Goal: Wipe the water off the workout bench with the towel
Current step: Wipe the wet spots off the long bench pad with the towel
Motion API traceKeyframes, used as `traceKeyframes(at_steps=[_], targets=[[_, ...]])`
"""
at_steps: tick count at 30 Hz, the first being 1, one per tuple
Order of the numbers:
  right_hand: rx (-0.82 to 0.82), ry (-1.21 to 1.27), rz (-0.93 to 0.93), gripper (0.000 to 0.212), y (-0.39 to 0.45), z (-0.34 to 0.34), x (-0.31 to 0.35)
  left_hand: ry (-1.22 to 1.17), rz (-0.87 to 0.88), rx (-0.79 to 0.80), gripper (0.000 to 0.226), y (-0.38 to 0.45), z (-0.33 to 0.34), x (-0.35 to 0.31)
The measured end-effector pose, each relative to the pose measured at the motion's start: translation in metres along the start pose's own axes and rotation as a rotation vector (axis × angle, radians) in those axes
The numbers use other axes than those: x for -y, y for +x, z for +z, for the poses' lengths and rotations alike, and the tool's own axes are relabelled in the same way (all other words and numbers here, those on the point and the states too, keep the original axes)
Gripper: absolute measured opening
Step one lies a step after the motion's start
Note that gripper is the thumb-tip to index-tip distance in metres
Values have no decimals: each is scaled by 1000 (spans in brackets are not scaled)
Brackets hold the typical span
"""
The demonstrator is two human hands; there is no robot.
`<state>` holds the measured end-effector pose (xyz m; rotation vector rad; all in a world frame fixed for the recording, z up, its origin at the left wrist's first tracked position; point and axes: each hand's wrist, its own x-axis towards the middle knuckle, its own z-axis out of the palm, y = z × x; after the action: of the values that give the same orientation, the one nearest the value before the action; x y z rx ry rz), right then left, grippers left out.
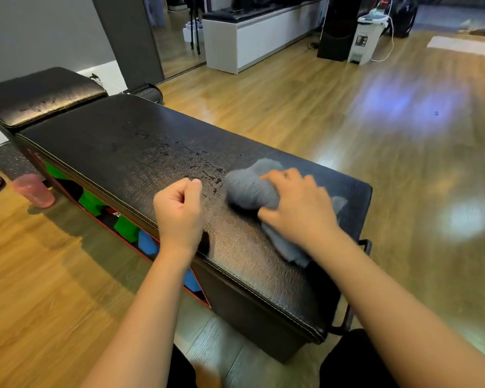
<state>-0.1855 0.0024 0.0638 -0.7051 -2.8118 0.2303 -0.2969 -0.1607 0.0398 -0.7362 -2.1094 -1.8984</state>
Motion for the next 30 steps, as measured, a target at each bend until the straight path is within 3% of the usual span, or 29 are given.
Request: traceKeyframes(at_steps=[3, 6, 9, 13, 17, 20, 26, 30], targets=[[-45, 3, 206, 52, 54, -1, -47, 105, 52, 81, 47, -7, 3, -4], [-28, 6, 303, 51, 71, -6, -63, 70, 2, 37, 49, 0, -1, -4], [-13, -50, 236, 52, 29, -7, -37, 117, 24, 73, 47, -1, 0, -2], [-79, -70, -16, 54, -72, -9, 13, 204, 53, 90, 47, -3, 4, 0], [-99, 31, -141, 58, -110, -11, 21, 255, 88, 145, 47, -3, 4, 2], [-50, 32, -62, 58, -75, -13, -2, 303, 135, 223, 47, -3, 3, 2], [-89, 17, 311, 47, 29, -11, -83, 348, 188, 269, 46, -4, 5, 0], [-91, -32, 339, 50, 19, -11, -75, 357, 184, 264, 45, -5, 4, 2]])
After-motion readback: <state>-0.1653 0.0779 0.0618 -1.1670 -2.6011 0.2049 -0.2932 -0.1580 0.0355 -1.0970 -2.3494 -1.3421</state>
